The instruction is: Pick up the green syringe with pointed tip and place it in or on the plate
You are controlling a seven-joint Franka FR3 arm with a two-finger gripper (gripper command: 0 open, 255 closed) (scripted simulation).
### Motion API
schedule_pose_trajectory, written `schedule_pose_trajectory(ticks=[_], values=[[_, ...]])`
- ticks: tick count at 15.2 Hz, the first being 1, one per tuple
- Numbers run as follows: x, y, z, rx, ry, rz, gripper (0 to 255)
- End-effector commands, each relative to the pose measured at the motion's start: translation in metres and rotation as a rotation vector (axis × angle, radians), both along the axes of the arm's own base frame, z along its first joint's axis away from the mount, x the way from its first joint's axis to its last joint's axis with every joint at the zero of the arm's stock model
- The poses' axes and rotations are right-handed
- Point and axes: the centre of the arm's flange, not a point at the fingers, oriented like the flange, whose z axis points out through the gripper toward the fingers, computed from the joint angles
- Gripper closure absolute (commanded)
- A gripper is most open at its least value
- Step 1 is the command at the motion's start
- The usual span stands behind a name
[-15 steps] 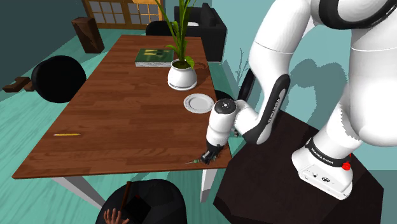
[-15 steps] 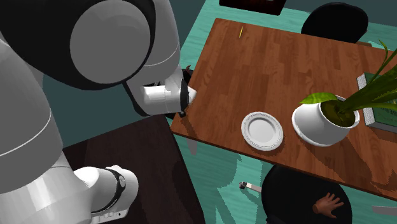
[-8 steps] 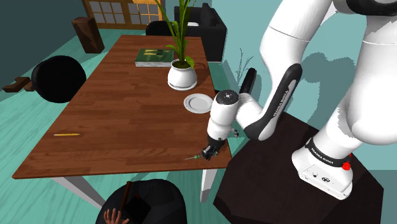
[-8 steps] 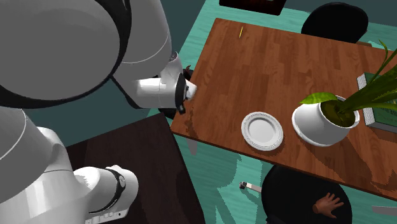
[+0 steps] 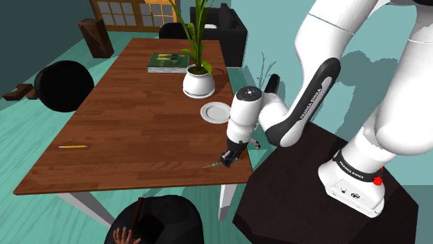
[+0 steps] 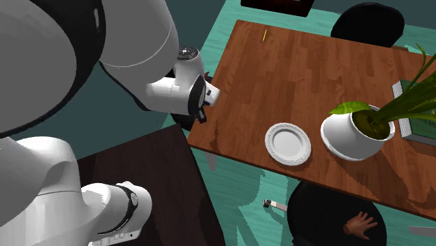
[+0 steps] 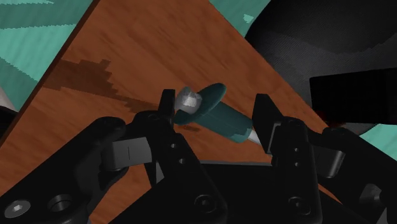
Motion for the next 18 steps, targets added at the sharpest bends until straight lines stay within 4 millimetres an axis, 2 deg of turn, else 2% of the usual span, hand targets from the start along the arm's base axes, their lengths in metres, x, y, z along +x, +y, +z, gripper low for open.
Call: schedule_pose_trajectory(ticks=[1,18], values=[[0.017,-0.016,0.002,0.0,0.0,0.001,255],[0.178,-0.172,0.006,0.0,0.0,0.001,255]])
